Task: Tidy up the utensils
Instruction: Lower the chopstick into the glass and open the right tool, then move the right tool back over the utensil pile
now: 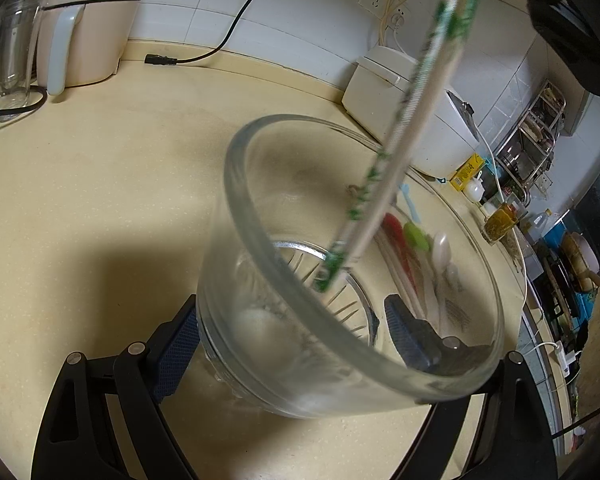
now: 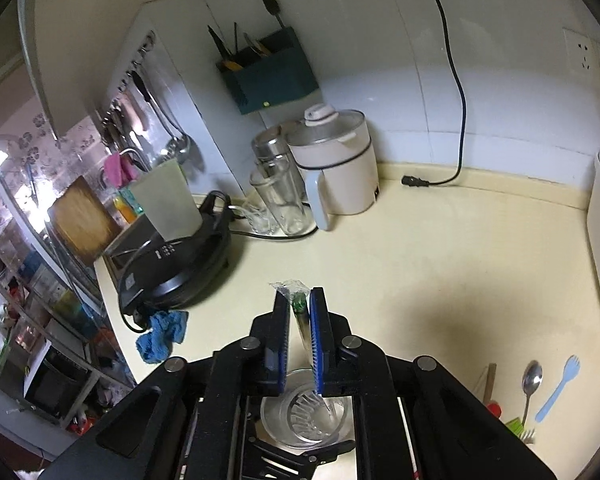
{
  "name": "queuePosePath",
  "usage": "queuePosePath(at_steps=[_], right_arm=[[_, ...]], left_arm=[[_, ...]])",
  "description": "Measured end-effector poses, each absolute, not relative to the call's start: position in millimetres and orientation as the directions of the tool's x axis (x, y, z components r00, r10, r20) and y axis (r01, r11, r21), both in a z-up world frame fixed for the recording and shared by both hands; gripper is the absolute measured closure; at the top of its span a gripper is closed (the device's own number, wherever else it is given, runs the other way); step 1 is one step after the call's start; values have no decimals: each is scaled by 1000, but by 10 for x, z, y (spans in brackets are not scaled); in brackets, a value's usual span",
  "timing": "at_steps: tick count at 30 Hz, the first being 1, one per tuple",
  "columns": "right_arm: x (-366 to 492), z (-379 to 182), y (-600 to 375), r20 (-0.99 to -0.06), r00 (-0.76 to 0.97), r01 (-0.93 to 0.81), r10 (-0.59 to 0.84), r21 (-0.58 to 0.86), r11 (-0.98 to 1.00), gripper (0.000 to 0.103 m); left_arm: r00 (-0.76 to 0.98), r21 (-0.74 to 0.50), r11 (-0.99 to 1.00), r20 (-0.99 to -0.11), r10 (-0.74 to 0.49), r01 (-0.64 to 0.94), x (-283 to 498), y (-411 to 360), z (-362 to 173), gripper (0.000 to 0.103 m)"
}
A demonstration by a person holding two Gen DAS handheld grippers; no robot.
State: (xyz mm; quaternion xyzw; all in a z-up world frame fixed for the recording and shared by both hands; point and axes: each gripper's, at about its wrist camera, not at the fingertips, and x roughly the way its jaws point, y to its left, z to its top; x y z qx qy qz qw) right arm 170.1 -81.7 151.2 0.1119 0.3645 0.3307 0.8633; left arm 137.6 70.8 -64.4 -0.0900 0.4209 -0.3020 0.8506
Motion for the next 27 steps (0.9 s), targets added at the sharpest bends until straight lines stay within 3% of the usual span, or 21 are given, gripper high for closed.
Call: queuePosePath(at_steps=[9, 20, 27], right_arm=[[1700, 1537, -900, -508, 554, -485, 660, 447, 752, 72], [1566, 1901, -1119, -414, 669, -486, 618, 385, 785, 69], [1251, 1694, -1620, -406, 727, -417, 554, 379, 826, 69]], left_arm=[[463, -408, 801, -662, -590, 438, 1377, 707, -643, 13], [458, -413, 802, -665, -589, 432, 1370, 716, -649, 12], [457, -412, 807, -672, -583, 423, 1392, 723, -658, 12]])
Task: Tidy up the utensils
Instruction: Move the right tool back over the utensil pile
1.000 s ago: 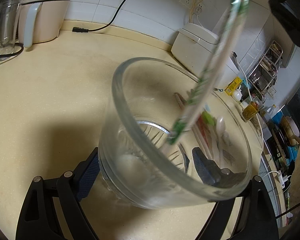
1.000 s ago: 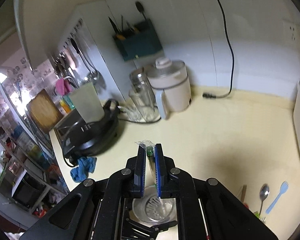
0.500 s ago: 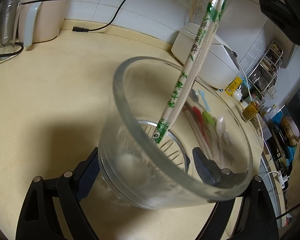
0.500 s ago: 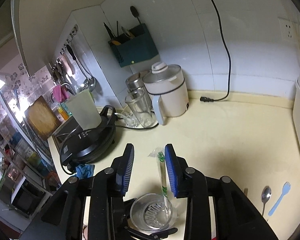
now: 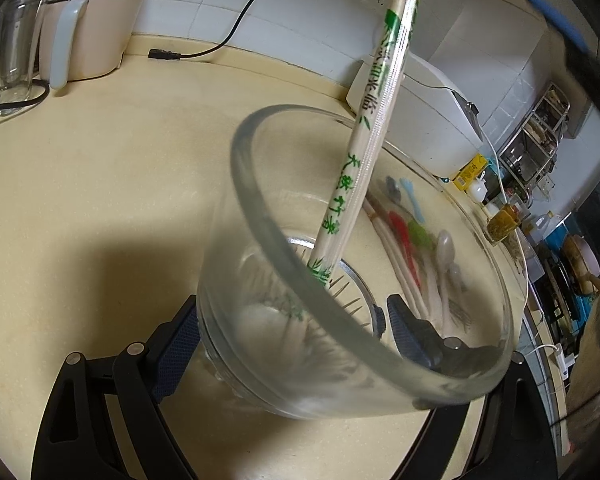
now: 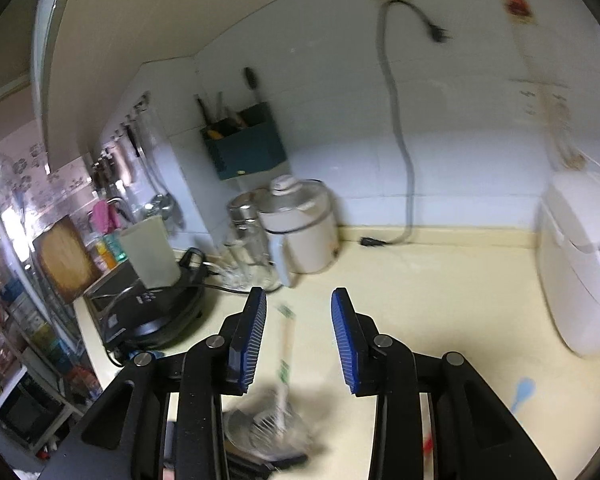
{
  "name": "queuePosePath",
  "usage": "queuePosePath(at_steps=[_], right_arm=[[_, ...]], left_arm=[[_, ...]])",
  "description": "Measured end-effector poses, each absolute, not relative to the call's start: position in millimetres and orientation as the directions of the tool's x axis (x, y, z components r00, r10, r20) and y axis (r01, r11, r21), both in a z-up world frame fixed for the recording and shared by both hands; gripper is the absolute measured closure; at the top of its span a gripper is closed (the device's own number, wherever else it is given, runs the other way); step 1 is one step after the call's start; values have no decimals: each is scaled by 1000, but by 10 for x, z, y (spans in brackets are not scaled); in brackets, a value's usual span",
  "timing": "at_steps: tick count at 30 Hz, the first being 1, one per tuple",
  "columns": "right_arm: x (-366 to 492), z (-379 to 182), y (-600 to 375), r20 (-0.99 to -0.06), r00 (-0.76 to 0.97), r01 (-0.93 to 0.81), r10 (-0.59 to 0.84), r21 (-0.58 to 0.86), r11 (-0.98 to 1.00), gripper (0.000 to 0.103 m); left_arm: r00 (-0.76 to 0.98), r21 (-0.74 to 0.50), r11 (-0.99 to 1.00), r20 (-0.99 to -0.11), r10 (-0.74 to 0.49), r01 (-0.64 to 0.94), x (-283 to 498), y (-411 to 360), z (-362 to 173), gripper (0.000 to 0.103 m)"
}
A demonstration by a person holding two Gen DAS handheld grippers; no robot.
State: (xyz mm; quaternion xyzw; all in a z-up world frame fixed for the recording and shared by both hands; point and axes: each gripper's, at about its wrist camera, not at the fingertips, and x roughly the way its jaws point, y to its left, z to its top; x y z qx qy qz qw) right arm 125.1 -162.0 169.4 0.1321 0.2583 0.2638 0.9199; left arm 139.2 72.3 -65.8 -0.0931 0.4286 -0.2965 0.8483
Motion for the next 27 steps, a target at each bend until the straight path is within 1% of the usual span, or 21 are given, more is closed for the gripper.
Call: queuePosePath(at_steps=[2, 6, 11, 16, 19, 23, 27], right_arm=[[1139, 1532, -1814, -424, 745, -363, 516, 391, 846, 69], [888, 1066, -2320, -490, 758, -201, 431, 454, 868, 69], [612, 440, -2834, -594, 717, -12, 365, 514, 858, 69], [427, -2, -3175, -677, 661, 140, 324, 536, 832, 69], [356, -98, -3272, -695, 648, 175, 311, 534, 827, 69], [341, -105, -3277, -711, 650, 191, 268, 494, 849, 69], [326, -161, -3204, -717, 638, 182, 281, 494, 850, 69]], left_arm=[[453, -411, 810, -678, -578, 418, 1396, 720, -670, 13], [456, -404, 815, -683, -571, 416, 1383, 712, -673, 13], [457, -403, 817, -685, -568, 412, 1367, 709, -664, 13], [456, -403, 817, -685, -569, 413, 1369, 712, -661, 13], [456, -403, 817, -685, -569, 413, 1367, 713, -662, 13], [457, -402, 818, -685, -567, 412, 1361, 716, -662, 13], [459, -404, 819, -685, -566, 408, 1350, 729, -657, 13]])
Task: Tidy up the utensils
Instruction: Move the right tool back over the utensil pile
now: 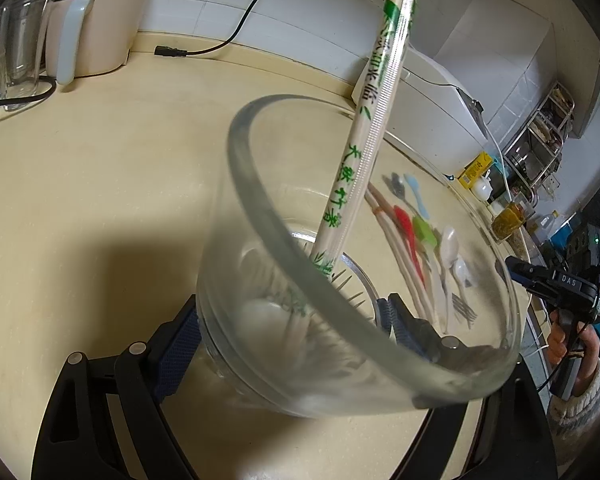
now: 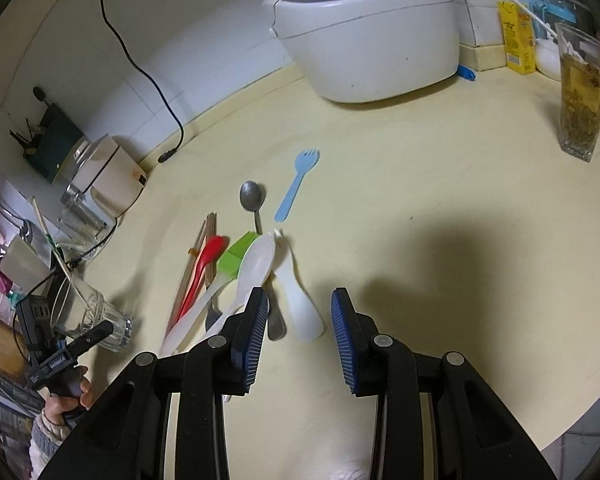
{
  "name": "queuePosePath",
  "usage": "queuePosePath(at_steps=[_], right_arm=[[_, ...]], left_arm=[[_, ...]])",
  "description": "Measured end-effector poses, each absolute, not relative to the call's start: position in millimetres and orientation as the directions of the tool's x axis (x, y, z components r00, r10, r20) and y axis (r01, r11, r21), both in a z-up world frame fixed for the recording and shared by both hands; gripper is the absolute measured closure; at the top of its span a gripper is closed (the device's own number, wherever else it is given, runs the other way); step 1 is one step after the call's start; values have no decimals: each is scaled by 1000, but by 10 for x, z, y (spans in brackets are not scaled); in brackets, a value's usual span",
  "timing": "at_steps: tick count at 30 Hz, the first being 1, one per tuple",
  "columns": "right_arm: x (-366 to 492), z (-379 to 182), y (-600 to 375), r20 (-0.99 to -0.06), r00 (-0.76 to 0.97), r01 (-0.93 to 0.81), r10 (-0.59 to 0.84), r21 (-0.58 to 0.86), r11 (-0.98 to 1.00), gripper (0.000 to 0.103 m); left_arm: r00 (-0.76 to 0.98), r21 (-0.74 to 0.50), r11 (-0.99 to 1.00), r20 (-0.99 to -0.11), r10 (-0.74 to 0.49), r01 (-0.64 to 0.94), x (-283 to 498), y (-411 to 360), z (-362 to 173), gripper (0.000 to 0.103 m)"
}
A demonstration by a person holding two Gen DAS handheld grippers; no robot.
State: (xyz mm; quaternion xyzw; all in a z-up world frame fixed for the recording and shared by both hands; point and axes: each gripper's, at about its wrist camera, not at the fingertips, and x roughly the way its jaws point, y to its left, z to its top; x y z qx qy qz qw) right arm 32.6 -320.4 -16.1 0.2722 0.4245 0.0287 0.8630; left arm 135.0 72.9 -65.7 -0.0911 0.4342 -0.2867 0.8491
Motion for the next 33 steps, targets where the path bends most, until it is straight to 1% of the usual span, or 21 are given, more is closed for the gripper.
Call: queuePosePath(at_steps=[8, 21, 33], right_arm=[[448, -239, -2962, -731, 603, 144, 319, 493, 858, 69], [654, -396, -2754, -779, 547, 162, 306, 457, 875, 69], [646, -432, -2695, -793, 533, 168, 294, 440, 882, 69]], left_arm=[[459, -403, 819, -685, -566, 408, 1343, 731, -659, 13], [458, -404, 819, -685, -566, 408, 1345, 731, -659, 13], [457, -406, 818, -684, -568, 408, 1353, 738, -660, 13]])
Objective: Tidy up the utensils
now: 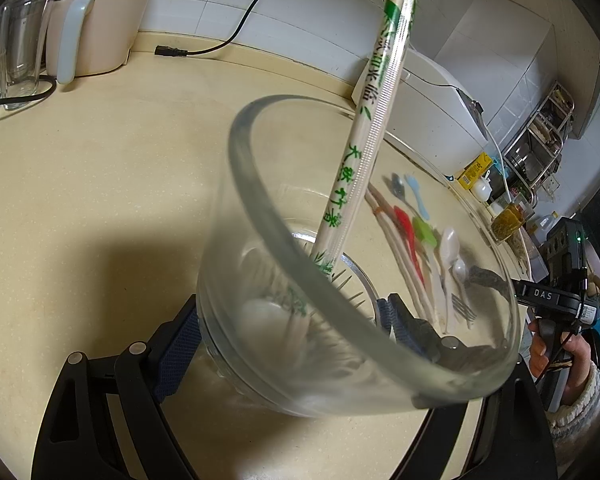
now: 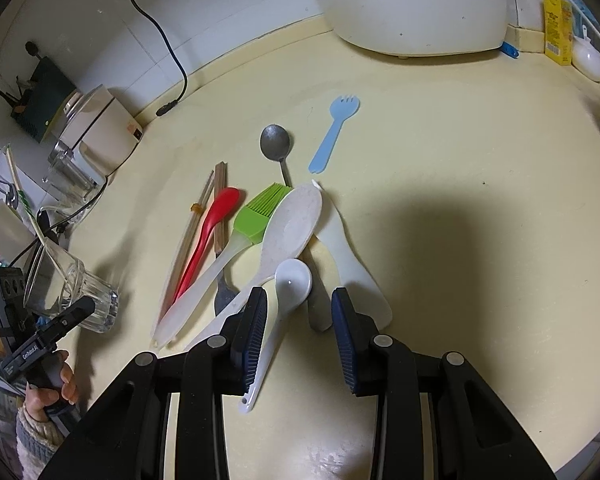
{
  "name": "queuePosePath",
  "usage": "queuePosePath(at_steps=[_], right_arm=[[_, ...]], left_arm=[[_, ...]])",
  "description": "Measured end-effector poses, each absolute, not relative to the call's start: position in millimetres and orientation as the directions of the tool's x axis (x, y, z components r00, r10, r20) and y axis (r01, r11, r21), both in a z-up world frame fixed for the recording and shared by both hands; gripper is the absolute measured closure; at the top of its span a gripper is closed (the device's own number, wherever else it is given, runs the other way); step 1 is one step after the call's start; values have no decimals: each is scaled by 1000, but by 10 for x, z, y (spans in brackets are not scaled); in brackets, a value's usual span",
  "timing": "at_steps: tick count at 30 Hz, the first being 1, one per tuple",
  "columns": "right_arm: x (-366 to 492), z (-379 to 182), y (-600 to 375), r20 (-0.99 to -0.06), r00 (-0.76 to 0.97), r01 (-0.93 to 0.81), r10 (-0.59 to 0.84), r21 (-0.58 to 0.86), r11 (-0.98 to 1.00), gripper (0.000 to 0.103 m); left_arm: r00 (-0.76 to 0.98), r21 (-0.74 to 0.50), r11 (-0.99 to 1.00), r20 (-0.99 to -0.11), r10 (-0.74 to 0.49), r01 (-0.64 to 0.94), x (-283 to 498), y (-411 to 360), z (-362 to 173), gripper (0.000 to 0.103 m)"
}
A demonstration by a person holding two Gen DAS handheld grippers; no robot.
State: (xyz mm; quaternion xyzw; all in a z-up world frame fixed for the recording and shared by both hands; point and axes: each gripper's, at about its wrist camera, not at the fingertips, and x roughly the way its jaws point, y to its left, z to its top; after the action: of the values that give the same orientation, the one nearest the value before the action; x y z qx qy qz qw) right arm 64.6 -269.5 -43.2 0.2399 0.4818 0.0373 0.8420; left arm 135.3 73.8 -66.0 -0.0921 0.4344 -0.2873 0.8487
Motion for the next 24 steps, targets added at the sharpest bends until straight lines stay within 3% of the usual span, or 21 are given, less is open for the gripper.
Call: queuePosePath(at_steps=[15, 24], right_arm=[[984, -421, -2730, -804, 520, 200, 289, 444, 873, 69], [1514, -381, -2380, -830, 488, 93, 270, 357, 930, 67]], left_arm=[[457, -406, 818, -685, -568, 408, 1353, 738, -659, 13], [457, -406, 818, -684, -568, 408, 1351, 740, -660, 13]])
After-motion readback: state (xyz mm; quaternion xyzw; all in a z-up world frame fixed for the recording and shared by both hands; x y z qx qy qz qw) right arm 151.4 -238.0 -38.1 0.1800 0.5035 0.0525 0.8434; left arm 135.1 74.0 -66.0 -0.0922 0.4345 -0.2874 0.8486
